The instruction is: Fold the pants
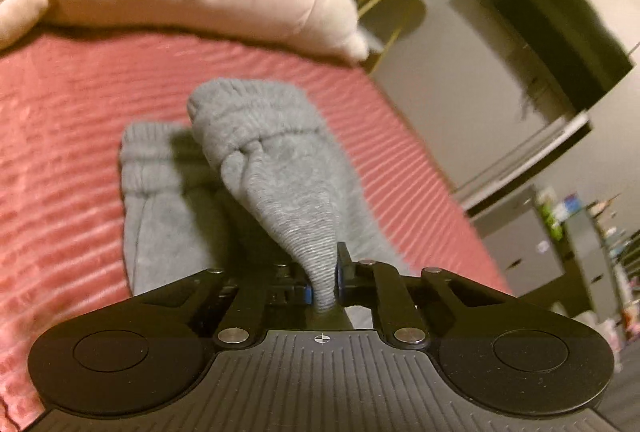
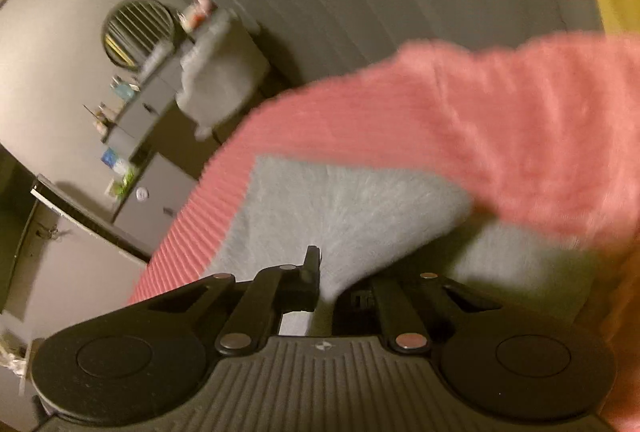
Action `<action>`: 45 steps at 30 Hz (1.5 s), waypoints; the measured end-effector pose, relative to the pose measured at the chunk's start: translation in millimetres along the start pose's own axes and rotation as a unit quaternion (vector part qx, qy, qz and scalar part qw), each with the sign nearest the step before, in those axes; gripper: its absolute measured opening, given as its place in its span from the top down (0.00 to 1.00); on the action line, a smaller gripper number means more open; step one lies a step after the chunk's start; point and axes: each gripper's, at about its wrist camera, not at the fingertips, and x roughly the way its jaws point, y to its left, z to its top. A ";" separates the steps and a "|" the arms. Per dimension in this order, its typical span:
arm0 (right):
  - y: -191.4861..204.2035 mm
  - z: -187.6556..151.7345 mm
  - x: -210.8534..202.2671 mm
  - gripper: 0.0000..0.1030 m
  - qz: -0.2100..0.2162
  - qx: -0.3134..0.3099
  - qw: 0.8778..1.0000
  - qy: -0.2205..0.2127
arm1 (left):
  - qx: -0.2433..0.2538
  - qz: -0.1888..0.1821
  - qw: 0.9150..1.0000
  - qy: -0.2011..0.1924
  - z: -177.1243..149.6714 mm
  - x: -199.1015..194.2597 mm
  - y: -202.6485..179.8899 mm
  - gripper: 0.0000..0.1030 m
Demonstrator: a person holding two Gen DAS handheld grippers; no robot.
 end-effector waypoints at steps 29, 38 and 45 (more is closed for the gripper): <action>54.6 -41.6 5.6 0.28 0.174 -0.119 0.973 0.096 | 0.345 0.031 0.938 -0.016 -121.1 9.0 -148.2 0.08; 66.3 -98.7 55.2 0.10 0.271 -0.175 0.929 0.183 | 0.433 -0.003 0.901 0.021 -241.7 85.1 -199.3 0.00; 29.3 -48.0 52.4 0.60 0.174 -0.112 0.973 0.098 | 0.479 -0.013 0.877 -0.015 -232.6 82.2 -175.0 0.00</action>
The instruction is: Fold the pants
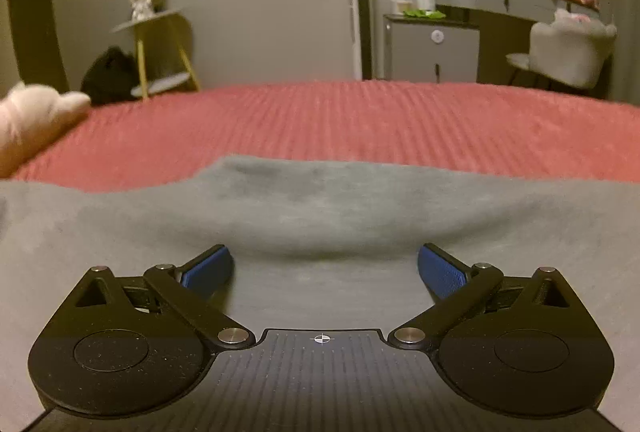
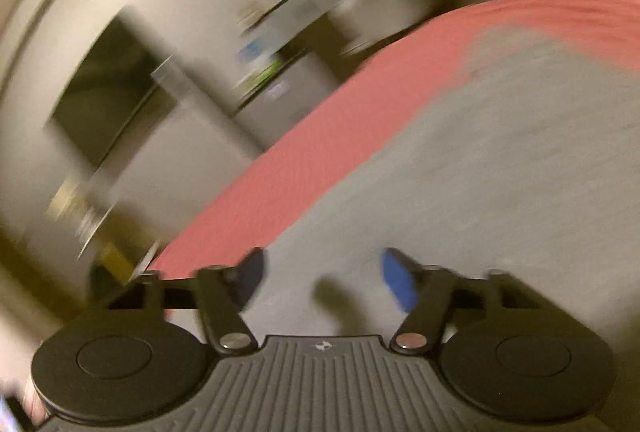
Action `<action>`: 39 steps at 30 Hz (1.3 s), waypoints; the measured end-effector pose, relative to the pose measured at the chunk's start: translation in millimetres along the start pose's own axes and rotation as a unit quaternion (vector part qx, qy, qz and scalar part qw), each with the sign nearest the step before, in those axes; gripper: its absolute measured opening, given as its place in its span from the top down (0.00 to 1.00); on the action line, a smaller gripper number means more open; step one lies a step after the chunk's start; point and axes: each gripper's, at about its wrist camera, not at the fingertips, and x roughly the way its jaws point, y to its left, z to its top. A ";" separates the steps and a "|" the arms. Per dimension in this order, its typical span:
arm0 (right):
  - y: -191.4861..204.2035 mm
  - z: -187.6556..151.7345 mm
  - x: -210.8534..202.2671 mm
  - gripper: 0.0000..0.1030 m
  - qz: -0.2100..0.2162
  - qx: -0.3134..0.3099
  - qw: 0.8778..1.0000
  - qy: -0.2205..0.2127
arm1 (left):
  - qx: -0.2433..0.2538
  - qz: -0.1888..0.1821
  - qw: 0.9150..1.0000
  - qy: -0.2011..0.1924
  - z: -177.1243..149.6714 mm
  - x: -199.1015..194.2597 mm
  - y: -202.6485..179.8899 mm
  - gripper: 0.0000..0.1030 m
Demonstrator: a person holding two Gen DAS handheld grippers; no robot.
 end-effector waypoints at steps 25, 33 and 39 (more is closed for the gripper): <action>76.7 -65.8 0.1 0.26 -0.080 -0.290 0.952 0.054 | -0.030 0.030 0.999 0.016 -20.6 -24.5 20.0 0.00; 83.2 -74.4 17.8 0.04 -0.201 -0.345 0.917 0.019 | -0.126 0.186 0.974 0.037 -17.2 -14.3 107.9 0.00; 73.0 -58.5 15.9 0.04 -0.177 -0.279 0.943 0.035 | -0.125 0.306 0.943 0.031 -12.9 -38.9 119.0 0.00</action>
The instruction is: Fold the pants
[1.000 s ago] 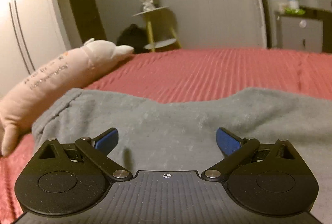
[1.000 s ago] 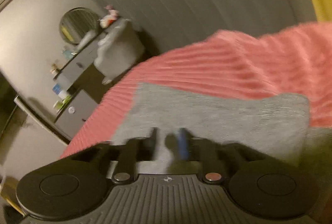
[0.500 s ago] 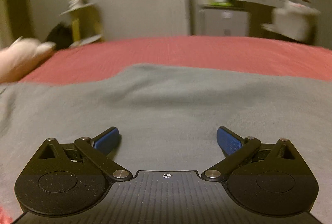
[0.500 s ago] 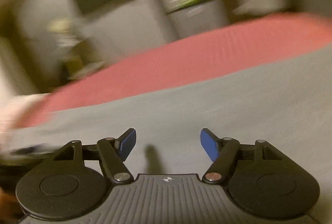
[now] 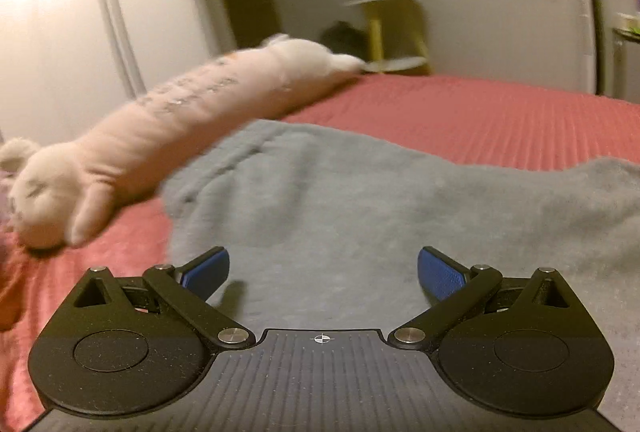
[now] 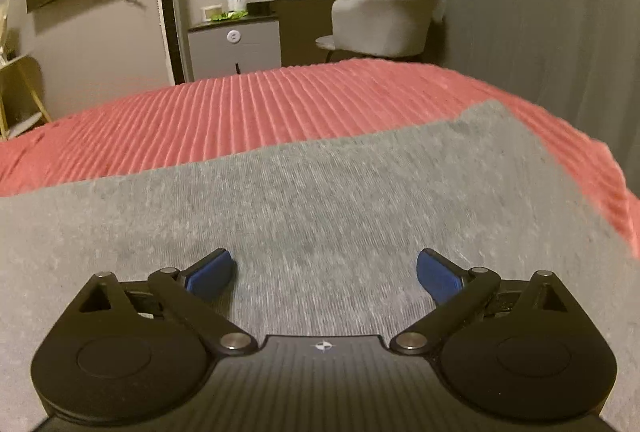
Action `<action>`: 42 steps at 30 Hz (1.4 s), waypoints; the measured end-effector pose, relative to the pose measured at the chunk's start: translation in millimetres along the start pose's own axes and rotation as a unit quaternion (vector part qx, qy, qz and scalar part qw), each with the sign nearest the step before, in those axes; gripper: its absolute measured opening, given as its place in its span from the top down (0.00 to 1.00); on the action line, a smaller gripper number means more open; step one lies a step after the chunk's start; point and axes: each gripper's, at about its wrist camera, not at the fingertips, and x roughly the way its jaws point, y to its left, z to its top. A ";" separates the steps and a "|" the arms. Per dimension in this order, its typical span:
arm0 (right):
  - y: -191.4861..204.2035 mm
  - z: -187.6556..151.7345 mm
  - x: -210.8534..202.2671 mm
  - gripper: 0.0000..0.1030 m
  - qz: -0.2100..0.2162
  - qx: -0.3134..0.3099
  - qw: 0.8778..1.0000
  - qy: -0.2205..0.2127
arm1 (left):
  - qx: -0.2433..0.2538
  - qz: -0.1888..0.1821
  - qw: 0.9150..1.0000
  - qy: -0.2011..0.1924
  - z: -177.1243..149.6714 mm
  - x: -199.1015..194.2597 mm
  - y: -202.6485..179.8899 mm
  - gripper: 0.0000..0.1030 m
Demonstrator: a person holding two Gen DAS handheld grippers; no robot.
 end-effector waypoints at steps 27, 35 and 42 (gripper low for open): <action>-148.6 -31.1 -113.5 0.88 -0.011 0.349 0.937 0.032 | 0.043 -0.381 0.917 0.111 -53.0 -116.6 -19.2 0.00; -153.8 -39.2 -99.8 0.84 0.025 0.393 0.917 0.059 | 0.076 -0.412 0.902 0.107 -62.2 -126.1 -33.0 0.00; -155.0 -37.1 -82.5 0.92 0.034 0.404 0.912 0.059 | 0.087 -0.431 0.893 0.100 -65.7 -129.9 -37.0 0.00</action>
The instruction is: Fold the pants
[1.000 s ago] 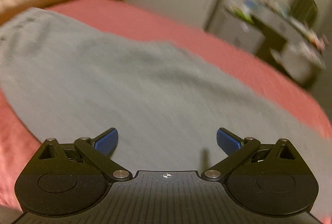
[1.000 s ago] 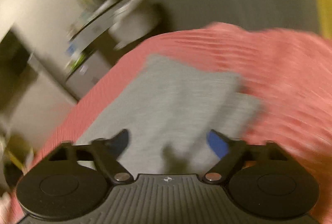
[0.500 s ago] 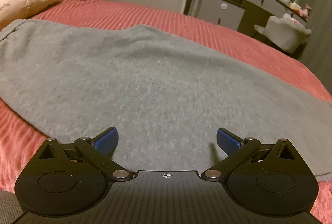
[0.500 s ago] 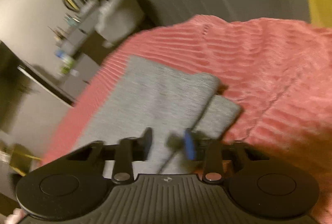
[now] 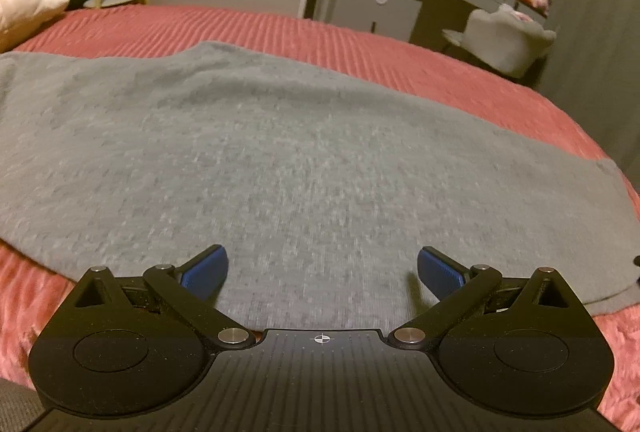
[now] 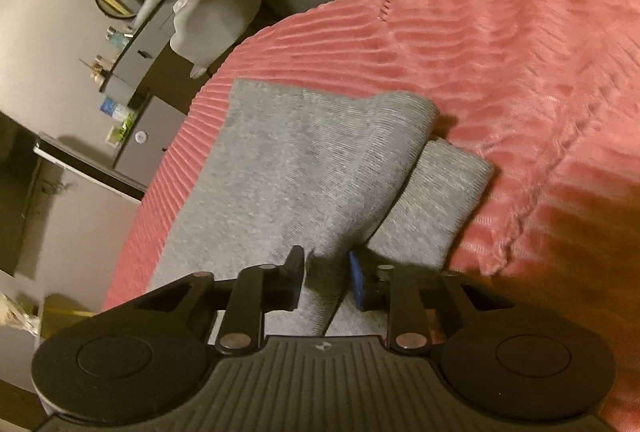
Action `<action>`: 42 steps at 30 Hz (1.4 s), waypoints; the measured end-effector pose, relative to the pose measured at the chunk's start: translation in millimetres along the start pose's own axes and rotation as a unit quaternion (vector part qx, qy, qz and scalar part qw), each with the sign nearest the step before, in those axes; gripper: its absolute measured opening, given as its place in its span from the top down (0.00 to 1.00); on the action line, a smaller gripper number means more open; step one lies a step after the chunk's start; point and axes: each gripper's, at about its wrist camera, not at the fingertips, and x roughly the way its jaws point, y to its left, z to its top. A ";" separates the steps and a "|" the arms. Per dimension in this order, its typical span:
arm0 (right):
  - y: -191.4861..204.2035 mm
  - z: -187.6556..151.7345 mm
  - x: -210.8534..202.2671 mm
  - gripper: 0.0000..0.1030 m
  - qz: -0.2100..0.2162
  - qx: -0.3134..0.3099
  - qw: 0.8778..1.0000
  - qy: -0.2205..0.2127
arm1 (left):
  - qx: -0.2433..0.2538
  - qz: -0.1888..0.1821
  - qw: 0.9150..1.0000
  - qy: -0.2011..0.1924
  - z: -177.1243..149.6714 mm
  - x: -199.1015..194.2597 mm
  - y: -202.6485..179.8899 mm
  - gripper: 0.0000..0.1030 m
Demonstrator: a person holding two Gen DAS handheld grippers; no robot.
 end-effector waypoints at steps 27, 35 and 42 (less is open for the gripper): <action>-21.4 17.3 -36.3 0.56 0.005 0.024 0.999 -0.048 | 0.049 0.016 0.999 0.012 -5.7 11.0 -9.2 0.00; -23.1 19.1 -8.9 0.43 0.054 0.037 0.997 -0.033 | 0.055 0.021 0.998 0.008 -5.6 15.7 -10.5 0.00; -12.3 25.3 17.0 0.82 0.033 0.022 0.999 -0.017 | 0.052 0.019 0.998 0.007 -5.2 16.2 -9.6 0.00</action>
